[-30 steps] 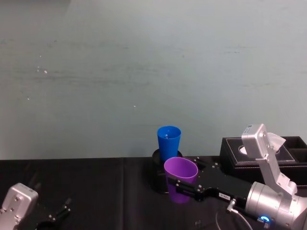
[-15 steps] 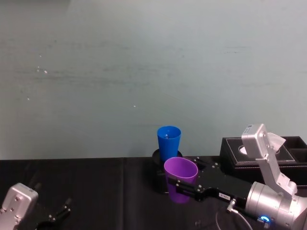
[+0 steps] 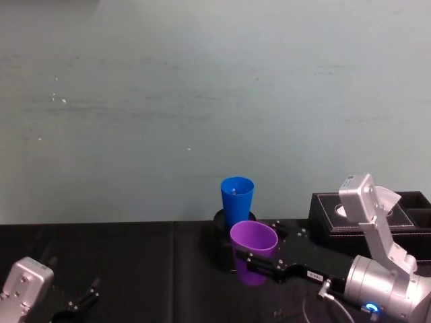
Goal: Pick up one cup with a gripper and tap it against the other cup.
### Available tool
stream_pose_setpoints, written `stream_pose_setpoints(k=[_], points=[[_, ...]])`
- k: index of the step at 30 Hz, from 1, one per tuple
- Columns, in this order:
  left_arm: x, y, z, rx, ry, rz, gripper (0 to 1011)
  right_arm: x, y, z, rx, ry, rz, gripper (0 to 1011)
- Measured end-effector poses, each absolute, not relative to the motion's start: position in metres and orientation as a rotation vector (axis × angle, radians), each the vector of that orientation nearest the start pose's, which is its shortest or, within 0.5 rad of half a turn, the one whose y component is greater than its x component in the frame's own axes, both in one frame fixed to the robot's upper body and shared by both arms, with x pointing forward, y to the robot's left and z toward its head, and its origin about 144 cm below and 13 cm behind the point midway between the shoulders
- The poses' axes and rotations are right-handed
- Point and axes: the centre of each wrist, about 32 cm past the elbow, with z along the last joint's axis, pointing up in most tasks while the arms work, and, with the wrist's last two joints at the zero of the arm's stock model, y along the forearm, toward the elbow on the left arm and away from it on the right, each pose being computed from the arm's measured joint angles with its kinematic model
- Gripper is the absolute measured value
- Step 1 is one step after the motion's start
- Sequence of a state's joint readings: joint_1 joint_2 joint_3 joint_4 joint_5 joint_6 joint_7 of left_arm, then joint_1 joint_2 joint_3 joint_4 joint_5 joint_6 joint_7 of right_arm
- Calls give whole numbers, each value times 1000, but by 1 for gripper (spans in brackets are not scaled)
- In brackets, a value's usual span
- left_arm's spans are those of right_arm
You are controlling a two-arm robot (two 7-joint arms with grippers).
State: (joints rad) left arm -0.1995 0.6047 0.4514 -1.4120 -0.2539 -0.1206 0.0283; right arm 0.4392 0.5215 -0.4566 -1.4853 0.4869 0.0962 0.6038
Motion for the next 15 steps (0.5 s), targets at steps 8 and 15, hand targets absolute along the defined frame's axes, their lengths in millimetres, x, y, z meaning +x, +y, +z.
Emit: stream_pose_setpoints(k=[8, 15], points=[[489, 310, 1140, 304, -285, 1248, 1000, 552, -259, 1232, -105, -76, -633, 726], [489, 310, 1140, 304, -285, 1248, 1000, 562, -257, 1228, -110, -75, -653, 726]])
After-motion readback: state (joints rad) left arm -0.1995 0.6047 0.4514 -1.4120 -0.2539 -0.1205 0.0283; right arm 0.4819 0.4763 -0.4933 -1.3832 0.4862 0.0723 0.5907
